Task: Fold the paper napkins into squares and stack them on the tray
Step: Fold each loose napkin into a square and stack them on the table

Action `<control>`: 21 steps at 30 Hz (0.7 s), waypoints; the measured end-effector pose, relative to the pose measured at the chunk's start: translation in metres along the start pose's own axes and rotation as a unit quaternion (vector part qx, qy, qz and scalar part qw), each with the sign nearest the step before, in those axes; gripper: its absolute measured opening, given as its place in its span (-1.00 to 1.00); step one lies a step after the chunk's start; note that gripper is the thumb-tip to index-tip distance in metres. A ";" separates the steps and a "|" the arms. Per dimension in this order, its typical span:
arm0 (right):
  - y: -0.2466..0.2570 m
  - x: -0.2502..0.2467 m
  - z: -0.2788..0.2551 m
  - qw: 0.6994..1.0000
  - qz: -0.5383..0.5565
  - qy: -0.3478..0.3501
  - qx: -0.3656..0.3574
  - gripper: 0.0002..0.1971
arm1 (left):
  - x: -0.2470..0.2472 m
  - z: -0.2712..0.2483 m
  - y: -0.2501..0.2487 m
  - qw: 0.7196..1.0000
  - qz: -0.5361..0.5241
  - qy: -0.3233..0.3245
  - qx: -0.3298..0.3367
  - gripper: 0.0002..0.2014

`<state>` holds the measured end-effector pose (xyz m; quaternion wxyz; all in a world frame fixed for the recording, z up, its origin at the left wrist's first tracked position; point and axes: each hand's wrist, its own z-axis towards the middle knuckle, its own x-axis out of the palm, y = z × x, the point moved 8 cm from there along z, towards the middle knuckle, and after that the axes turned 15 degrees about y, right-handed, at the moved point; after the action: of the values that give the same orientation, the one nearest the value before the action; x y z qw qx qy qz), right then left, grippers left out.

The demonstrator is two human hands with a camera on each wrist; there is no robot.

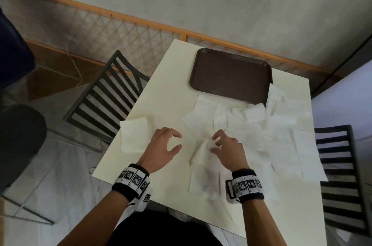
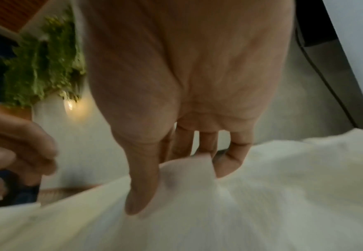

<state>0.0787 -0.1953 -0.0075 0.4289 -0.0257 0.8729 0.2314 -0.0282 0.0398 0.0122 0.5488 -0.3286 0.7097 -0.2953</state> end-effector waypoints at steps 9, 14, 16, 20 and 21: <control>0.073 -0.107 -0.065 0.960 -0.004 0.001 -0.280 -0.88 | -0.004 0.028 -0.115 0.992 -0.076 0.033 0.097 -0.77; 0.042 -0.135 -0.055 0.951 0.211 -0.054 -0.220 -0.79 | -0.026 0.024 -0.113 0.979 -0.181 -0.085 0.044 -0.81; 0.036 -0.131 -0.049 0.939 0.251 -0.115 -0.206 -0.81 | -0.026 0.021 -0.100 0.976 -0.194 -0.099 0.016 -0.80; 0.060 -0.128 -0.062 0.890 0.301 -0.179 -0.292 -0.81 | -0.031 0.012 -0.087 0.967 -0.235 -0.095 0.006 -0.91; 0.071 -0.124 -0.067 0.881 0.290 -0.171 -0.333 -0.73 | -0.035 0.009 -0.088 0.962 -0.254 -0.094 0.017 -0.84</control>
<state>0.0902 -0.1794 0.1492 0.4516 0.1270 0.6254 0.6235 -0.0001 0.0133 0.0997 0.5254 -0.5153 0.5427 -0.4048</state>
